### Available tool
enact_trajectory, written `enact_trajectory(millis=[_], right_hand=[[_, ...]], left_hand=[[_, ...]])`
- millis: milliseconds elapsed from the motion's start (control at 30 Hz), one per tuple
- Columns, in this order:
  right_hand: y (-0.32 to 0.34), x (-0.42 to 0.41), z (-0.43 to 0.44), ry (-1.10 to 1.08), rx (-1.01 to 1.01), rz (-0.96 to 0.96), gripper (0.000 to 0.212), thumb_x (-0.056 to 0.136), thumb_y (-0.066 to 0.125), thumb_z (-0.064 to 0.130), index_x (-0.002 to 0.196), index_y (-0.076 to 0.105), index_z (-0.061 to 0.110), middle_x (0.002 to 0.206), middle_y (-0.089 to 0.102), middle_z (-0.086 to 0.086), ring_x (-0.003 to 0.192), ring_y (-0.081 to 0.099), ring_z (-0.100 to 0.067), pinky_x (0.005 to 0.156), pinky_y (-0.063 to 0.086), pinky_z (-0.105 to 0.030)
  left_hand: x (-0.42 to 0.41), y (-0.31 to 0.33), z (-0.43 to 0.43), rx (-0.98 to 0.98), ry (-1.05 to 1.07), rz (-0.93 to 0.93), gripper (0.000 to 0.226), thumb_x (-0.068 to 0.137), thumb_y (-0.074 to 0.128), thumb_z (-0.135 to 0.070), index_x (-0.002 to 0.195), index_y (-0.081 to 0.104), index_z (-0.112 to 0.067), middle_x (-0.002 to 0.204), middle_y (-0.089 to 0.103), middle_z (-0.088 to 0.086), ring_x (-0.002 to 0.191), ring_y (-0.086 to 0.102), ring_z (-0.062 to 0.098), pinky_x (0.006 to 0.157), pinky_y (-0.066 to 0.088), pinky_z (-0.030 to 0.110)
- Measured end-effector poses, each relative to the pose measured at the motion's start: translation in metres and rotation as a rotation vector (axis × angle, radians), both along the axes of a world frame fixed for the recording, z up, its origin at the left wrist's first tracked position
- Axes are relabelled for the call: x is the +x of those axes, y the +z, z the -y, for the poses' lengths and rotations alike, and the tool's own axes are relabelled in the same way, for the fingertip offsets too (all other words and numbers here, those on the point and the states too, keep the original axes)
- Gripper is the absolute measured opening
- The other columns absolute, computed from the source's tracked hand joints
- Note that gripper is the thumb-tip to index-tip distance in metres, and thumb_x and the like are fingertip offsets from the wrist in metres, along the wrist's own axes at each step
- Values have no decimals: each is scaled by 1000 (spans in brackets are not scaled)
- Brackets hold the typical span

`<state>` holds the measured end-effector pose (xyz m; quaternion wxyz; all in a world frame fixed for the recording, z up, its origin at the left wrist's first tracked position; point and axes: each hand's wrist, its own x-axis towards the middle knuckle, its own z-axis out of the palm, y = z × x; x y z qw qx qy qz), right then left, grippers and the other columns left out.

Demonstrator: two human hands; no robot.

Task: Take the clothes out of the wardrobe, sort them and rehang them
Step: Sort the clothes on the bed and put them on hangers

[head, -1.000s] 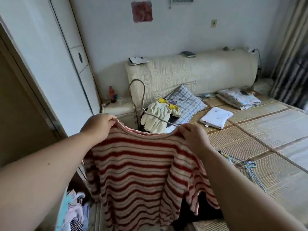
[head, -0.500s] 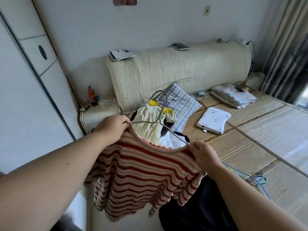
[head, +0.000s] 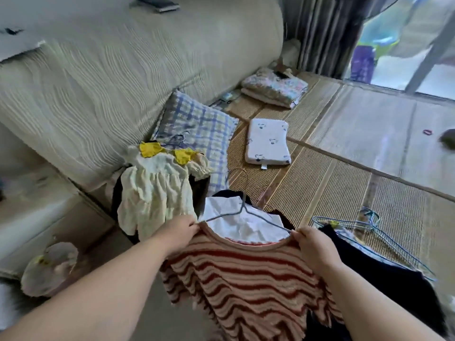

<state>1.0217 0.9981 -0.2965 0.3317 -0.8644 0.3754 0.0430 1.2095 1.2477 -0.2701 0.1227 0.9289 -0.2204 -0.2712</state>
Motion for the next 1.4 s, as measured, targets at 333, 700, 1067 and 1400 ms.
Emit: enact_trajectory(millis=[333,700,1067,1400], right_hand=[[-98,56,40,-290,8,-67,31,94,48,21,63,47,26,68,56,6,66,50,-17,56,32,-30],[-214,101,52,-225,148,-261,48,96,44,27,142,34,18,125,55,-14,116,50,-31,94,41,-35],[-82,30,45,-160,-110,-37,52,89,57,30,138,42,38,146,38,2,134,35,-17,111,31,-32],[20,-189,8,-291,-283,-145,62,89,52,41,145,25,42,153,22,7,141,17,-11,114,17,-43]], left_hand=[[121,-79,113,-100,-237,-64,34,82,44,-22,103,69,-29,111,66,-2,103,57,21,84,46,30],[168,-216,151,59,-277,34,51,86,42,-14,125,56,-43,130,54,5,118,50,29,96,44,36],[25,-116,187,-107,-748,98,76,88,49,-36,151,7,-30,159,9,-5,146,-1,15,118,10,37],[-205,9,208,-400,-1038,206,69,87,50,-43,149,20,-33,153,26,-8,143,13,12,118,8,28]])
